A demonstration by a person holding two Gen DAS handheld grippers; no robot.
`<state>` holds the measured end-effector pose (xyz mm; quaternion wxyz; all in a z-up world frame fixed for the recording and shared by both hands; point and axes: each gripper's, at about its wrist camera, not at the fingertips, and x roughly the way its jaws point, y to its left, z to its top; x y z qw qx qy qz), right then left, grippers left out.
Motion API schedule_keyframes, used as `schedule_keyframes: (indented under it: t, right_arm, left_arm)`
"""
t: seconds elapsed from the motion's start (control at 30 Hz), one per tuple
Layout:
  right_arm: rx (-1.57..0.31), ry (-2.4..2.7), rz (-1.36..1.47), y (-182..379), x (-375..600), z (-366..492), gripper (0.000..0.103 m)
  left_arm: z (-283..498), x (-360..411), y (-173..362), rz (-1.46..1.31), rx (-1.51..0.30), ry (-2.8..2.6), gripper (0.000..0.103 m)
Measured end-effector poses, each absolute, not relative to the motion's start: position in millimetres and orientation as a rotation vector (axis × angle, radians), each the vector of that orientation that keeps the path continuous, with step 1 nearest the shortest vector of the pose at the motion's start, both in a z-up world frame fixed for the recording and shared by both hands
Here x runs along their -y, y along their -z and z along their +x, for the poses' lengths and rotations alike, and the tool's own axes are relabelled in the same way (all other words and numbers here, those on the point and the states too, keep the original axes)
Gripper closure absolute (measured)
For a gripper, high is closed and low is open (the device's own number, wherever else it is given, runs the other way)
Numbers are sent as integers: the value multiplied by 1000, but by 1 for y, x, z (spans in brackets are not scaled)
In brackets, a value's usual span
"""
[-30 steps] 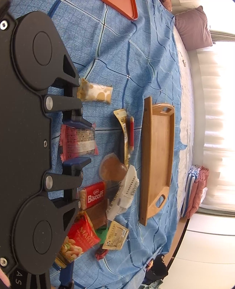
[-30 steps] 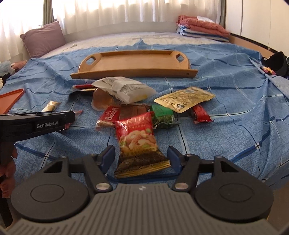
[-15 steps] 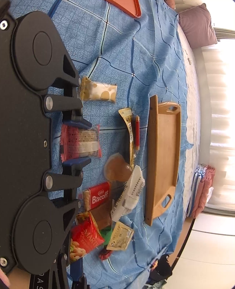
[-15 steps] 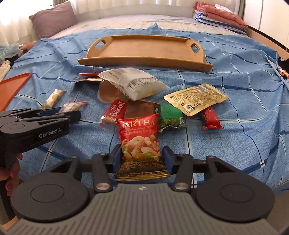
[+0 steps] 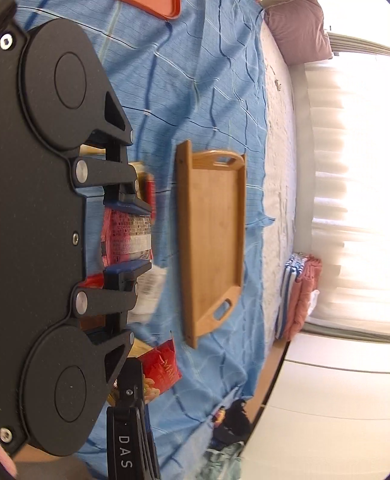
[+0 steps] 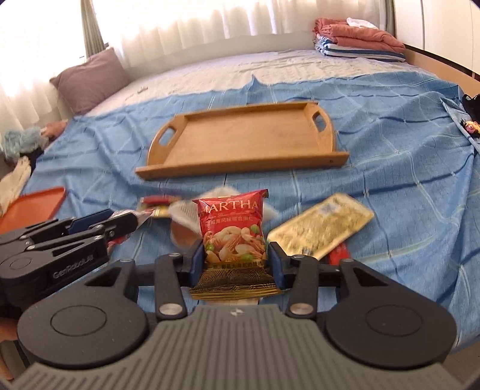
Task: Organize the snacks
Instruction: 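Carry both snacks to the wooden tray and open both grippers to release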
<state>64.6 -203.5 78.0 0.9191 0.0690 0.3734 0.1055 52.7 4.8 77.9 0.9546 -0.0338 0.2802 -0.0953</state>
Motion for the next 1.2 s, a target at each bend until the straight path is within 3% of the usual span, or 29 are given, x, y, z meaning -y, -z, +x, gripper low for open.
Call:
schedule_keyframes:
  t: [0.37,0.67,1.2]
  right_arm:
    - [-846,-147,116,-100,204,194,54]
    - [-920,-93,174,-62,212,285,54]
    - [-951,-71,169,-12,209,330,54]
  left_arm:
    - [185,-22,-106,-218,-628,148,72]
    - [282,-16,-76,-254,-695,107,72]
    - [329,4,-13,-177,-748,49,73]
